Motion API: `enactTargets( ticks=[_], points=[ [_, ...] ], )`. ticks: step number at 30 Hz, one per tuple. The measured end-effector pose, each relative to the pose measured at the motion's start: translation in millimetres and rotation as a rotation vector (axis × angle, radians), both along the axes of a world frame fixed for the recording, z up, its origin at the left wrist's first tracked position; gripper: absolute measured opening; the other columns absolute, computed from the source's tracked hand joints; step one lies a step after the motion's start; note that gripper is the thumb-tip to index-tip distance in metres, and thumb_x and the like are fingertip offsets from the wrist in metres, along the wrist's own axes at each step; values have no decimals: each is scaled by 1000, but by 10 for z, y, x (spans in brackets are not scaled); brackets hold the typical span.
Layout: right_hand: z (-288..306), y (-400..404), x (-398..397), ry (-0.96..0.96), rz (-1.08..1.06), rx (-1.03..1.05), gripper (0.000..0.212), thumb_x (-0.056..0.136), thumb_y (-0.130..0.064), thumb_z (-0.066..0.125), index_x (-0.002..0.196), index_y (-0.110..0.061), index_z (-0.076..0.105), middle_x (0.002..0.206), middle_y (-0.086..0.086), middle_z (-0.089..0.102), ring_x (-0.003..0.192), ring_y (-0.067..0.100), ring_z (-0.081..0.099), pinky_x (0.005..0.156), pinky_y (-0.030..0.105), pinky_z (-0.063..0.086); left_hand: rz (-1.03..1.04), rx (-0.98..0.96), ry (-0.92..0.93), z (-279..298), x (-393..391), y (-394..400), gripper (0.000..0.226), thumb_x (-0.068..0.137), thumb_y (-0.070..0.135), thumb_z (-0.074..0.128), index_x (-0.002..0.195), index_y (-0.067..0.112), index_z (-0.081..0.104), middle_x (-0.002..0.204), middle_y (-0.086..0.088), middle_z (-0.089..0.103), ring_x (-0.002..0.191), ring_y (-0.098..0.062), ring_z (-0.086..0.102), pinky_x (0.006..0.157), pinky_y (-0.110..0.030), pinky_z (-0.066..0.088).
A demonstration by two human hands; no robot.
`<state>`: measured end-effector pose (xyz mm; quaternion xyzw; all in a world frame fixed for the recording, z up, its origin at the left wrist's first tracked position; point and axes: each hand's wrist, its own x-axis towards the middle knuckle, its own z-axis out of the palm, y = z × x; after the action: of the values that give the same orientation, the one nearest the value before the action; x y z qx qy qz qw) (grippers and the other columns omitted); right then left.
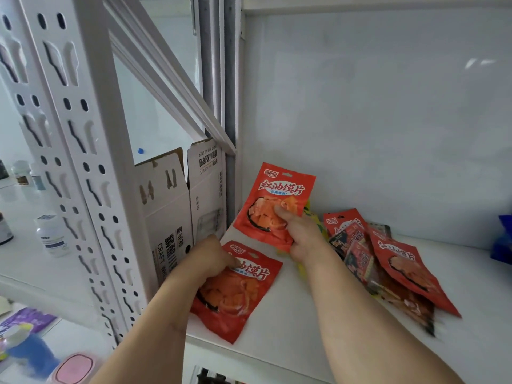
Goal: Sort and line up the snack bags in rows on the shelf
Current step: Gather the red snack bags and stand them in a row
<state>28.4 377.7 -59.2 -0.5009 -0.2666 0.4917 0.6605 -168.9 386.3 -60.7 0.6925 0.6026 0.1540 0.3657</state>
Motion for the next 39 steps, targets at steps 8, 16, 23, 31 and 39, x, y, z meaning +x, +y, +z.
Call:
enactTargets(
  ticks=[8,16,23,31,39],
  points=[
    [189,-319,402,-29,-108,53,19,87,-20,76,105,-19,71,97,11,78,87,30,76,86,57,58,-99,-166,-264,22,66,39,19,83,13,82,98,5,75,95,-11,79,92,-30,76,93,-48,59],
    [452,-933,1060,-73,-234,123,31,86,-20,77,115,-18,68,103,9,78,90,28,76,81,47,60,-270,-340,-743,85,468,-278,19,97,7,61,115,9,68,106,-14,78,90,-26,77,82,-39,62],
    [443,-1524,1833,-160,-382,95,23,86,-23,78,107,-19,70,96,6,79,86,26,77,80,48,60,-276,-398,-884,186,1151,-615,27,94,12,64,120,7,68,112,-19,75,103,-37,72,90,-47,59],
    [115,-1983,2824,-333,-395,68,23,91,-20,72,113,-27,67,108,2,77,98,25,74,89,48,58,-243,-437,-876,299,2207,-1064,31,94,19,68,121,4,69,111,-20,75,103,-38,72,91,-52,58],
    [-112,-1977,3364,-588,-382,-50,26,94,-28,69,119,-20,69,112,-3,71,100,17,67,84,31,53,-164,-373,-919,387,2999,-1388,25,103,27,56,123,14,64,108,-13,77,98,-34,75,90,-56,58]
  ],
)
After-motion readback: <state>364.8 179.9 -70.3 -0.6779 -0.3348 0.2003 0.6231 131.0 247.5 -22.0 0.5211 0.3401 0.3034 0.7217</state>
